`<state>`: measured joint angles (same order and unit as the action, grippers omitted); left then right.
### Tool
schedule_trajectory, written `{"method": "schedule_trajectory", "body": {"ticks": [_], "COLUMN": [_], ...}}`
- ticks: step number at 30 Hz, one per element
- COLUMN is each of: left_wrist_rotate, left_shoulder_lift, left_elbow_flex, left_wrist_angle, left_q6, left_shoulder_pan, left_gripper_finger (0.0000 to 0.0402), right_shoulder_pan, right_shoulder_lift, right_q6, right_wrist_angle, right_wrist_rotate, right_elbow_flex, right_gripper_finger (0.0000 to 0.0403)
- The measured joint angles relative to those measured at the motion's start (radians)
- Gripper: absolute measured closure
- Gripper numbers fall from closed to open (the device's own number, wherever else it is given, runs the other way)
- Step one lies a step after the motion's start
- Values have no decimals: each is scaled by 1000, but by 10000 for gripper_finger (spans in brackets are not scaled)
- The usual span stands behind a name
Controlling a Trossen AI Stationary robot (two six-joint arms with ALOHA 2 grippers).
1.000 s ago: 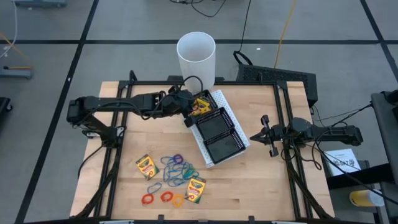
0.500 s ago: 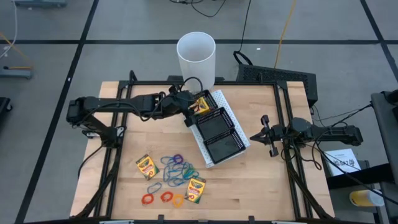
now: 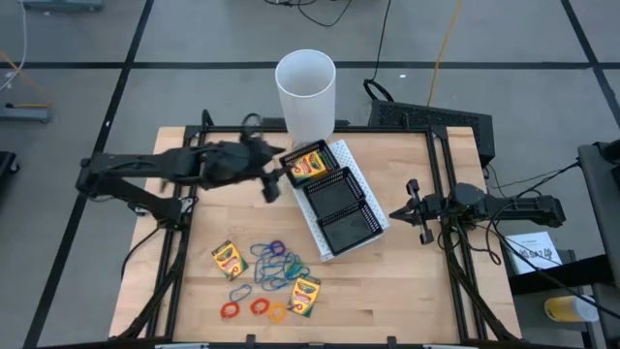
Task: Pick & Place Office Desk Supplies
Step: Put the crayon box into the top black bin on the shelf
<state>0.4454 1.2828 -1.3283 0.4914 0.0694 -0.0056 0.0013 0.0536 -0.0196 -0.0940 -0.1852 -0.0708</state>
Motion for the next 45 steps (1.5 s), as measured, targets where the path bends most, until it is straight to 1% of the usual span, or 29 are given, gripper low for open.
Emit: {"method": "schedule_trajectory", "body": {"ticks": [3, 5, 10, 15, 16, 18, 22, 24, 28, 32, 35, 38, 45], "left_wrist_rotate": [0, 1, 16, 31, 17, -56, -268, -336, -397, -400, -401, -401, -522], "left_shoulder_lift": [-81, -130, -268, -376, -392, -419, -428, -424, -405, -399, -399, -399, -399], "left_elbow_flex": [32, 79, 252, 421, 451, 501, 582, 619, 706, 780, 826, 864, 936], "left_wrist_angle": [62, 46, -40, -45, -41, -24, 35, 66, 141, 214, 236, 239, 239], "left_q6": [50, 81, 164, 297, 339, 440, 687, 807, 1095, 1332, 1448, 1517, 1628], "left_shoulder_pan": [-39, -69, -153, -228, -241, -263, -296, -315, -369, -399, -405, -406, -423], "left_gripper_finger": [172, 172, 172, 172, 172, 172, 172, 172, 172, 172, 172, 172, 172], "right_shoulder_pan": [0, 0, 0, 0, 0, 0, 0, 0, 0, 0, 0, 0, 0], "right_shoulder_lift": [0, 0, 0, 0, 0, 0, 0, 0, 0, 0, 0, 0, 0], "right_q6": [0, 0, 0, 0, 0, 0, 0, 0, 0, 0, 0, 0, 0], "right_wrist_angle": [0, 0, 0, 0, 0, 0, 0, 0, 0, 0, 0, 0, 0], "right_wrist_rotate": [0, 0, 0, 0, 0, 0, 0, 0, 0, 0, 0, 0, 0], "right_elbow_flex": [0, 0, 0, 0, 0, 0, 0, 0, 0, 0, 0, 0, 0], "right_gripper_finger": [403, 403, 403, 403, 403, 403, 403, 403, 403, 403, 403, 403, 403]}}
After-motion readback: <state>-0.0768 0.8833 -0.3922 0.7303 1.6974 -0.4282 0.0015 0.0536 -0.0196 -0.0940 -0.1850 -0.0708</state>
